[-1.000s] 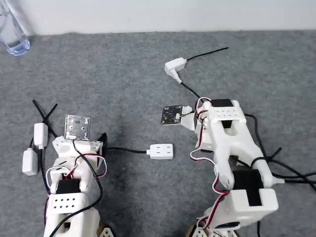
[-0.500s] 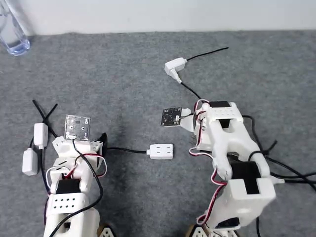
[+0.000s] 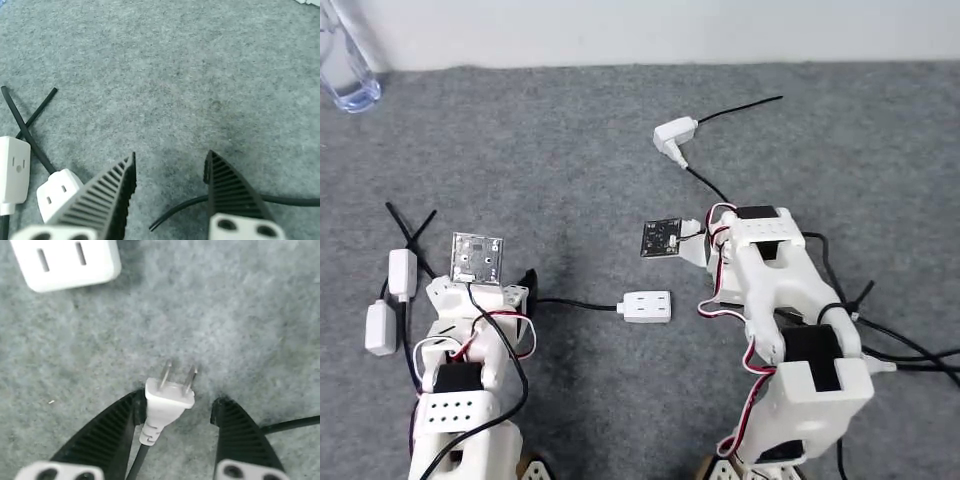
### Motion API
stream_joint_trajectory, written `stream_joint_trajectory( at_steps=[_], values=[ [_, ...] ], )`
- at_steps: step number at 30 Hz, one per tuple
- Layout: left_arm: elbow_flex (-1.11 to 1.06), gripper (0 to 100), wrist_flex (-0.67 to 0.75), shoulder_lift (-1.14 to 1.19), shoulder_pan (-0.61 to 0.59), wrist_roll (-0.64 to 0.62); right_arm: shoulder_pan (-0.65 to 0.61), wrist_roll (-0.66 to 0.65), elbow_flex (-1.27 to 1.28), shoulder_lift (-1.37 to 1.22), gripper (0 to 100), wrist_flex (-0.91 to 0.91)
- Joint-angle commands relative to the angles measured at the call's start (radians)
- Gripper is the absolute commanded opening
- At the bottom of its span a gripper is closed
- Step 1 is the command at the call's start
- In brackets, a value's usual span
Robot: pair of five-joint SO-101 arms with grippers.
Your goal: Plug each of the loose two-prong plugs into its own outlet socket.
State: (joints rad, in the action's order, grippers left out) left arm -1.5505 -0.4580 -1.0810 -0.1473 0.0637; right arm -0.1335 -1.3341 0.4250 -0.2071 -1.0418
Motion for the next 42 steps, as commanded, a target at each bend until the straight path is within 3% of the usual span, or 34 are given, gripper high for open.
stream_joint_trajectory(
  at_steps=[1,9,15,22,27,36,39,42],
  values=[
    [0.007,21,0.026,-0.012,0.008,0.011,-0.047,0.014,-0.011,-0.001,21.7,0.013],
    [0.007,21,0.026,-0.012,0.008,0.011,-0.053,0.014,-0.011,-0.001,20.3,0.018],
    [0.007,21,0.026,-0.012,0.008,0.011,-0.05,0.012,-0.011,-0.007,0.1,0.036],
    [0.007,21,0.026,-0.012,0.008,0.011,-0.047,0.014,-0.008,0.008,0.8,0.022],
    [0.007,21,0.026,-0.012,0.009,0.009,-0.056,0.017,-0.009,0.15,0.8,-0.091],
    [0.007,21,0.077,-0.014,0.192,-0.002,-0.122,0.112,-0.009,0.463,0.8,-0.278],
    [0.007,21,0.146,-0.014,0.233,-0.11,-0.163,0.176,-0.009,0.536,0.8,-0.283],
    [0.007,21,0.15,-0.014,0.298,-0.313,-0.2,0.236,-0.009,0.595,0.8,-0.285]
  ],
)
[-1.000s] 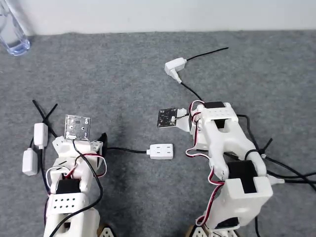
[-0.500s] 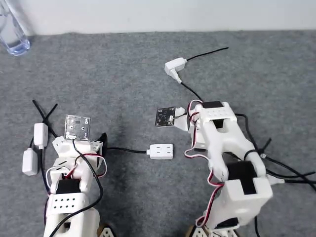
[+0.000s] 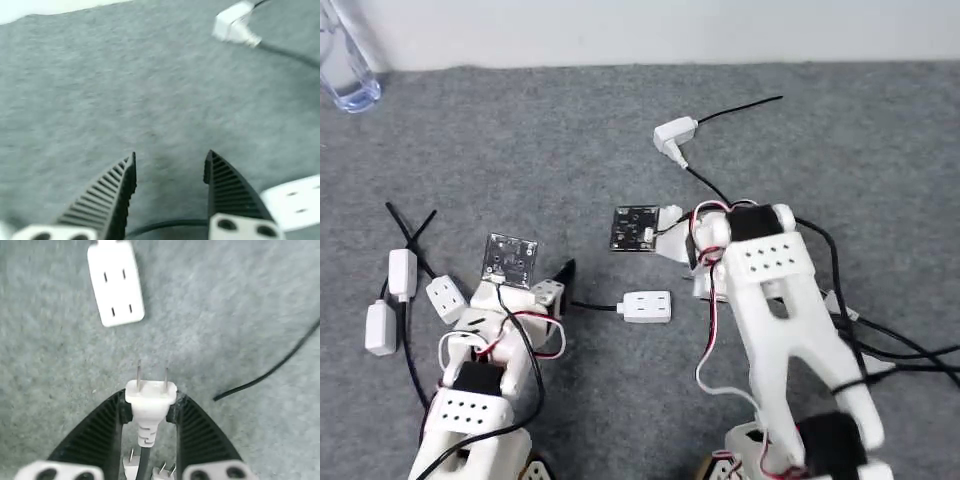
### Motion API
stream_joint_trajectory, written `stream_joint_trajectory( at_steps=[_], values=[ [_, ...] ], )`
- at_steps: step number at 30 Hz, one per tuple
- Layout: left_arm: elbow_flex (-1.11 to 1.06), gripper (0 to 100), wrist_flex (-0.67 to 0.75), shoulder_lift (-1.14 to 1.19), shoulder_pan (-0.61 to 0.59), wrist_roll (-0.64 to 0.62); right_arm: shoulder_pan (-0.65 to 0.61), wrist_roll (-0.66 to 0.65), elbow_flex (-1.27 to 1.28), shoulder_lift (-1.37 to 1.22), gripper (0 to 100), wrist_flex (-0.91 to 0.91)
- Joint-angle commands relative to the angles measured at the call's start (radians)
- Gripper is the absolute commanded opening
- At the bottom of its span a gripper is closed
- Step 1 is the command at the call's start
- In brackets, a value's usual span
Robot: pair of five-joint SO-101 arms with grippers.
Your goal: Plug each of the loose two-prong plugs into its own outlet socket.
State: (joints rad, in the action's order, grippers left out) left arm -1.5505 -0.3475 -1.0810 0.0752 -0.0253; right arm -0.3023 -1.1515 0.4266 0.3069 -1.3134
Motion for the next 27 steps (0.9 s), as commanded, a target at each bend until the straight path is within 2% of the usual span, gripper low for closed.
stream_joint_trajectory(
  at_steps=[1,5,9,14,22,27],
  values=[
    [0.008,21,0.04,-0.014,0.097,-0.307,-0.041,0.068,-0.011,0.097,0.8,-0.013],
    [0.012,21,0.043,-0.014,0.196,-0.565,-0.065,0.094,-0.005,0.127,0.8,-0.013],
    [0.007,21,0.08,-0.014,0.295,-0.649,-0.094,0.106,0.006,0.127,0.8,-0.008],
    [0.007,21,0.135,-0.014,0.302,-0.681,-0.156,0.146,0.009,0.127,0.8,-0.002],
    [0.005,21,0.163,-0.014,0.362,-0.68,-0.162,0.157,0.009,0.127,0.8,0.021],
    [0.005,21,0.163,-0.014,0.308,-0.678,-0.191,0.158,0.005,0.136,0.8,0.008]
  ],
)
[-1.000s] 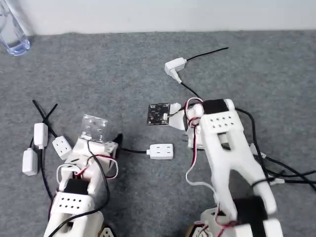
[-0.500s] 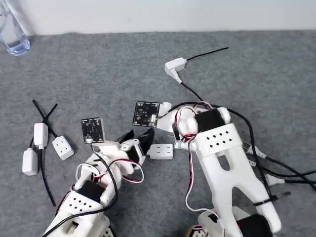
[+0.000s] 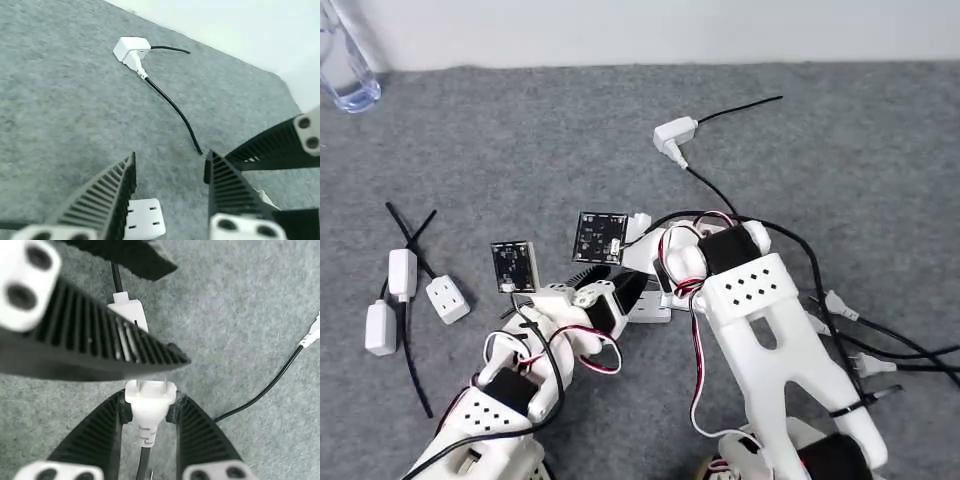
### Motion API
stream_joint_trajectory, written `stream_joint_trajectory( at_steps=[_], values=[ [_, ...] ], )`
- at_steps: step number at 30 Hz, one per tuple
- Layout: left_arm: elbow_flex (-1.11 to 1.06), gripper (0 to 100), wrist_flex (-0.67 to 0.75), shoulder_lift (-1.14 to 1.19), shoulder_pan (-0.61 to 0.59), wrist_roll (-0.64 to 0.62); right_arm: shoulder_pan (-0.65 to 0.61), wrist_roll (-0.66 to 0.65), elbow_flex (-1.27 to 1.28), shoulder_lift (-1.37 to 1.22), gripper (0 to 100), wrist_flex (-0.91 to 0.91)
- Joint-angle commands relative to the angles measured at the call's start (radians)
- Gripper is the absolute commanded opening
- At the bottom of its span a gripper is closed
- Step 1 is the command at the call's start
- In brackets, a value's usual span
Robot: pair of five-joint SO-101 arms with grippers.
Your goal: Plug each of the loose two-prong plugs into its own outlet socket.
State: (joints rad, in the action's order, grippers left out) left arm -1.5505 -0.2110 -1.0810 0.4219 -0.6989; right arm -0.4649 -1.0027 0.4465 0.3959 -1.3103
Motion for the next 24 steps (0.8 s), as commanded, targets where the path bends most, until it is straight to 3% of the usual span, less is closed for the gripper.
stream_joint_trajectory(
  at_steps=[1,24],
  values=[
    [0.005,21,0.028,-0.014,-0.048,-0.005,-0.033,0.011,-0.015,0.047,0.8,0.001],
    [-0.016,21,0.029,-0.012,-0.041,-0.006,-0.096,0.097,-0.035,0.048,0.9,0.047]
  ],
)
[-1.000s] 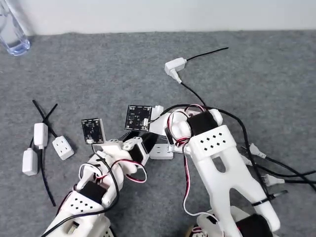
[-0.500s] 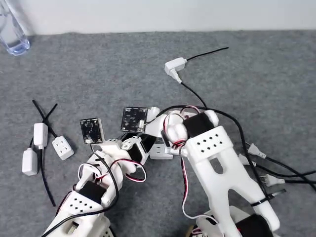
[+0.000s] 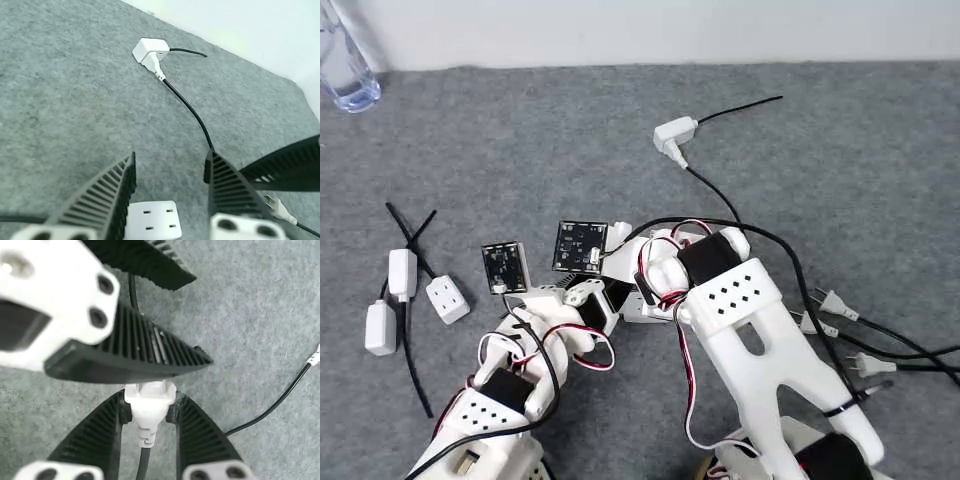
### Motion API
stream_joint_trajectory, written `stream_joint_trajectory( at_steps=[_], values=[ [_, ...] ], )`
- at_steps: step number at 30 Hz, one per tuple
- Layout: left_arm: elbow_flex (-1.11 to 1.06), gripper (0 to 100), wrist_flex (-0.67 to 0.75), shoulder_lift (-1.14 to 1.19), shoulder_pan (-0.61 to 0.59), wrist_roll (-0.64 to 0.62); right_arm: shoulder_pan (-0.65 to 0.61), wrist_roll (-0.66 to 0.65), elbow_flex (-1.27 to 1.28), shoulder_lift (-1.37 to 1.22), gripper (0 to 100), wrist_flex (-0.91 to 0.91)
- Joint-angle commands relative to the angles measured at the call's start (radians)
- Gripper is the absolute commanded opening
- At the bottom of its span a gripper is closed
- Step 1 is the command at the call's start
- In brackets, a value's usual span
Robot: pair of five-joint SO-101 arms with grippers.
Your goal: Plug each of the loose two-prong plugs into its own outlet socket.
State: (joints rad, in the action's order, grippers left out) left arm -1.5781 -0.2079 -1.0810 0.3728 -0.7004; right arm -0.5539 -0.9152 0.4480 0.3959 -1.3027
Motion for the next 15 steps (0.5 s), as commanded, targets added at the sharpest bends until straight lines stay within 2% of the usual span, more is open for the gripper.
stream_joint_trajectory(
  at_steps=[1,15],
  values=[
    [0.012,21,0.026,-0.012,0.008,-0.005,-0.007,0.009,-0.037,0.047,0.9,0.048],
    [0.008,21,0.025,-0.006,0.008,-0.003,-0.013,0.014,-0.038,0.074,0.9,0.074]
  ],
)
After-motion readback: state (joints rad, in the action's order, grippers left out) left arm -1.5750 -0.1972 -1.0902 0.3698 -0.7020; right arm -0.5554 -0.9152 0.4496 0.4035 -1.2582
